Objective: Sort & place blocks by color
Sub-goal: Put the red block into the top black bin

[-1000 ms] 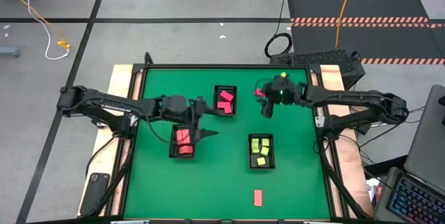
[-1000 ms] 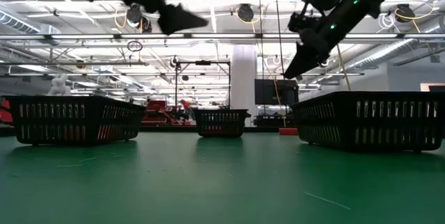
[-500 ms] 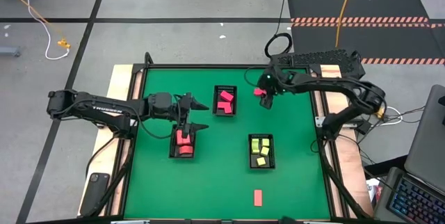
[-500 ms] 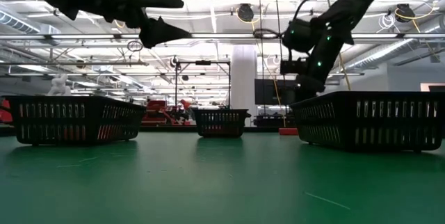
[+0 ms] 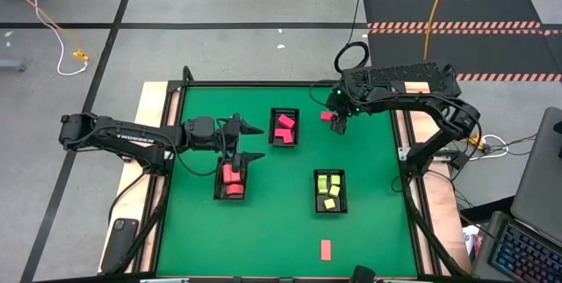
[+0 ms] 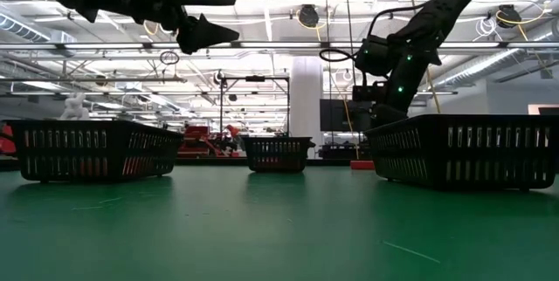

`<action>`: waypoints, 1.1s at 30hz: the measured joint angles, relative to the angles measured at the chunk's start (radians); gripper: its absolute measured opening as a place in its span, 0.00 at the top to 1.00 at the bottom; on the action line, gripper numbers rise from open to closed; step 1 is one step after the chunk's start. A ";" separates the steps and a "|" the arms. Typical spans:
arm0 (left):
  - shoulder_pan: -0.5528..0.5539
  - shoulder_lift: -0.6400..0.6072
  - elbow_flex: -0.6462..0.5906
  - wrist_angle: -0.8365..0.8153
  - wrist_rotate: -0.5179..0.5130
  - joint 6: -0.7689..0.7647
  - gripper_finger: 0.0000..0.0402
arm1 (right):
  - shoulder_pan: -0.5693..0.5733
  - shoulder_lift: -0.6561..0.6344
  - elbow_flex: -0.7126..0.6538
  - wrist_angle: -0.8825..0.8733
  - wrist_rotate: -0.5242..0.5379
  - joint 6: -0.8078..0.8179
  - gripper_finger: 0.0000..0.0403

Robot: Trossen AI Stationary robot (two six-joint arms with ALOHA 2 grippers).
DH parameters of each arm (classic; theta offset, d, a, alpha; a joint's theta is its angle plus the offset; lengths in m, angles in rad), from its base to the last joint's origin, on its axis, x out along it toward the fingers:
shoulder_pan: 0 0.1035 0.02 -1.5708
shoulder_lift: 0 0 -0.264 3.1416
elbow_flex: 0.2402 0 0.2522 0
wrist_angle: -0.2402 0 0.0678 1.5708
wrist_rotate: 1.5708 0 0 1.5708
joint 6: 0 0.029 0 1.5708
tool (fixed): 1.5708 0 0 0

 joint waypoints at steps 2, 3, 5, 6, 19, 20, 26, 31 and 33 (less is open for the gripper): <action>-0.008 0.000 0.000 0.000 0.000 0.000 0.02 | -0.001 0.000 0.000 0.002 -0.031 -0.003 0.48; -0.013 0.000 0.000 0.000 0.001 0.000 0.02 | -0.001 0.000 0.000 0.003 -0.042 -0.003 0.48; -0.020 0.000 0.000 -0.001 0.000 0.000 0.02 | 0.000 0.000 0.000 0.004 -0.045 -0.007 0.48; -0.025 0.000 0.000 -0.001 0.000 0.000 0.02 | 0.000 0.000 0.000 0.004 -0.045 -0.010 0.48; -0.054 0.000 0.000 -0.005 0.000 -0.001 0.02 | 0.001 0.132 0.003 0.050 -0.053 -0.016 0.48; -0.056 0.000 0.000 -0.006 0.000 -0.001 0.02 | 0.001 0.138 0.003 0.050 -0.054 -0.017 0.48; -0.056 0.000 0.000 -0.031 -0.019 -0.003 0.02 | 0.015 0.123 0.002 0.045 -0.047 -0.031 0.58; -0.056 0.000 0.001 -0.036 -0.027 -0.016 0.02 | 0.028 0.094 -0.002 0.039 -0.039 -0.052 0.70; -0.057 0.000 0.001 -0.036 -0.027 -0.020 0.02 | 0.037 0.078 -0.004 0.030 -0.040 -0.052 0.70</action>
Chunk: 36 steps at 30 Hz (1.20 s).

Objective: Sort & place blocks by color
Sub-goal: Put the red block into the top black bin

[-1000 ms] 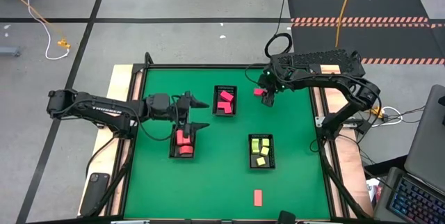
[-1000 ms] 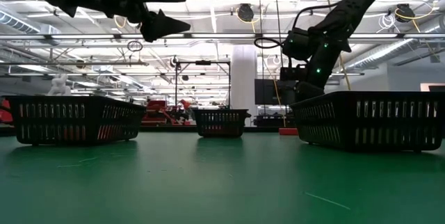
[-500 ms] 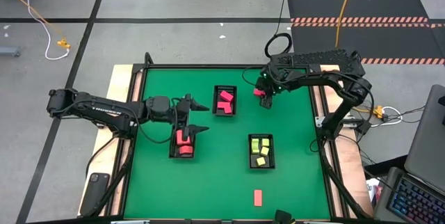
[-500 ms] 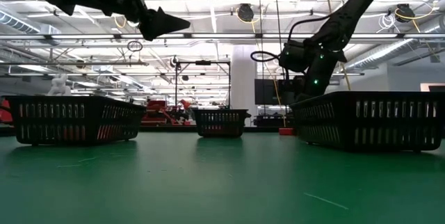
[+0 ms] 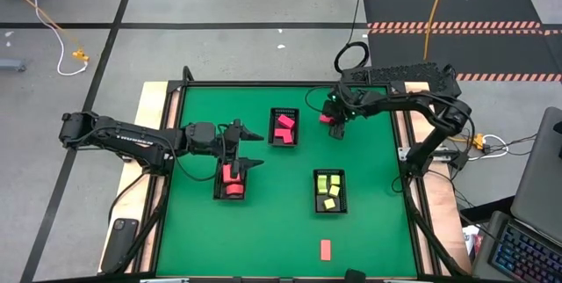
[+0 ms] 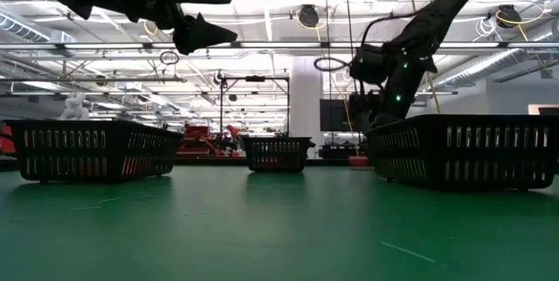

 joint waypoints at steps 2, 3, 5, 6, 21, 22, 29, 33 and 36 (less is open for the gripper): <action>0.000 0.000 0.000 0.000 -0.006 -0.005 0.02 | 0.016 -0.029 0.000 0.006 -0.003 0.000 0.70; 0.000 0.000 0.000 0.000 -0.017 -0.005 0.02 | 0.028 -0.049 0.000 0.014 -0.009 0.000 0.70; 0.000 0.000 0.000 -0.006 -0.057 -0.001 0.02 | 0.054 -0.092 0.000 0.036 -0.050 0.001 0.70; 0.000 0.000 0.000 -0.013 -0.084 0.005 0.02 | 0.071 -0.115 0.000 0.053 -0.065 0.011 0.70; 0.000 0.000 0.001 -0.009 -0.136 0.051 0.02 | 0.339 -0.099 0.029 0.430 -0.053 0.146 0.70; 0.000 0.000 0.001 -0.007 -0.136 0.051 0.02 | 0.340 -0.082 0.043 0.430 -0.051 0.147 0.70; 0.000 0.000 0.001 0.008 -0.134 0.051 0.02 | 0.338 0.062 0.186 0.359 -0.053 0.150 0.70; 0.000 0.000 0.001 -0.002 -0.129 0.051 0.02 | 0.338 0.133 0.239 0.269 -0.053 0.140 0.70; 0.000 0.000 0.001 -0.014 -0.129 0.050 0.02 | 0.338 0.156 0.244 0.254 -0.053 0.140 0.70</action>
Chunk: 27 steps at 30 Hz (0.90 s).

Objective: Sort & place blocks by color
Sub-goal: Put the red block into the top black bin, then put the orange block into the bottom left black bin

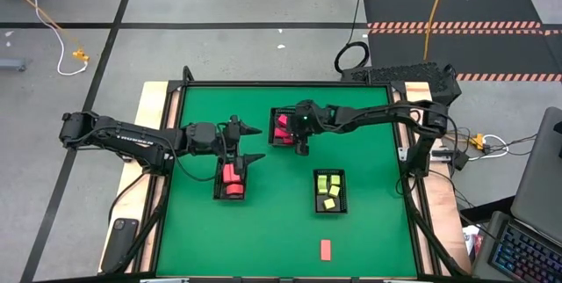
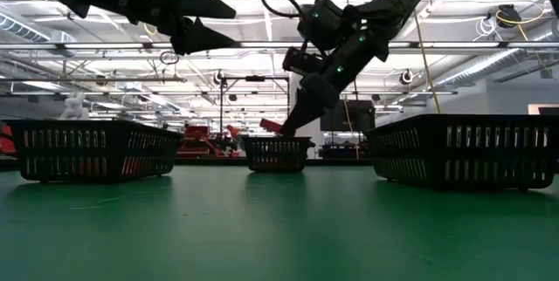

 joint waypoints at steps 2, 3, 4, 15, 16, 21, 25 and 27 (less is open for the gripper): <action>0.000 0.000 0.000 -0.010 0.000 -0.001 0.02 | 0.000 0.001 0.001 -0.002 0.001 0.001 0.70; 0.000 0.000 0.000 -0.010 0.000 -0.003 0.02 | 0.000 0.001 0.001 0.002 0.001 0.003 0.70; 0.000 0.000 0.000 -0.012 0.000 -0.003 0.02 | 0.000 0.000 0.001 0.013 0.001 0.006 0.69; 0.000 0.000 0.000 -0.036 0.002 -0.012 0.02 | 0.000 -0.001 0.001 0.037 0.003 0.038 0.39; 0.000 0.000 0.000 -0.039 0.002 -0.014 0.02 | 0.001 -0.001 0.001 0.034 0.003 0.042 0.38; 0.000 0.000 0.000 -0.039 0.002 -0.019 0.02 | 0.008 -0.049 0.001 -0.014 0.004 0.052 0.38; 0.000 0.000 0.000 -0.039 0.002 -0.020 0.02 | 0.037 -0.140 0.001 -0.113 0.004 0.078 0.37; 0.000 0.000 0.000 -0.038 0.002 -0.021 0.02 | 0.063 -0.197 0.001 -0.195 0.004 0.094 0.37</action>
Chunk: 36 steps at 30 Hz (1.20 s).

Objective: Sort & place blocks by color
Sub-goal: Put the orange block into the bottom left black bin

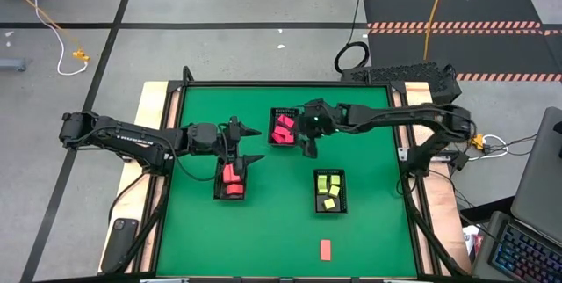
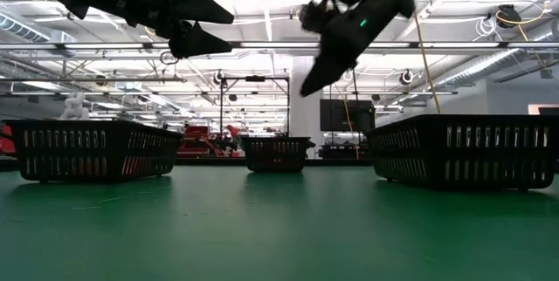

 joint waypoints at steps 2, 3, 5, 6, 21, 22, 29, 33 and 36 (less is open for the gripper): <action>0.000 0.000 0.000 0.000 0.000 0.000 0.02 | 0.037 -0.057 0.000 -0.101 0.000 0.026 0.37; 0.002 0.000 0.000 0.000 0.000 0.000 0.02 | 0.060 -0.083 0.000 -0.150 -0.001 0.045 0.37; 0.006 0.000 0.000 -0.001 -0.001 -0.001 0.02 | 0.116 -0.131 0.000 -0.232 0.000 0.094 0.37; 0.007 0.000 0.000 -0.001 -0.001 -0.005 0.02 | 0.147 -0.152 0.000 -0.269 0.001 0.124 0.37; 0.048 0.000 0.000 -0.045 -0.002 -0.084 0.02 | 0.668 -0.205 0.000 -0.433 0.313 0.606 0.43; 0.048 0.000 0.000 -0.046 -0.002 -0.084 0.02 | 0.685 -0.204 0.000 -0.446 0.314 0.644 0.44; 0.043 0.000 0.000 -0.040 -0.002 -0.080 0.02 | 0.798 -0.205 0.000 -0.497 0.308 0.799 0.45; 0.043 0.000 0.000 -0.040 -0.002 -0.073 0.02 | 0.843 -0.205 0.000 -0.476 0.308 0.830 0.45; 0.043 0.000 0.000 -0.040 -0.002 -0.070 0.02 | 0.866 -0.183 0.000 -0.415 0.305 0.802 0.45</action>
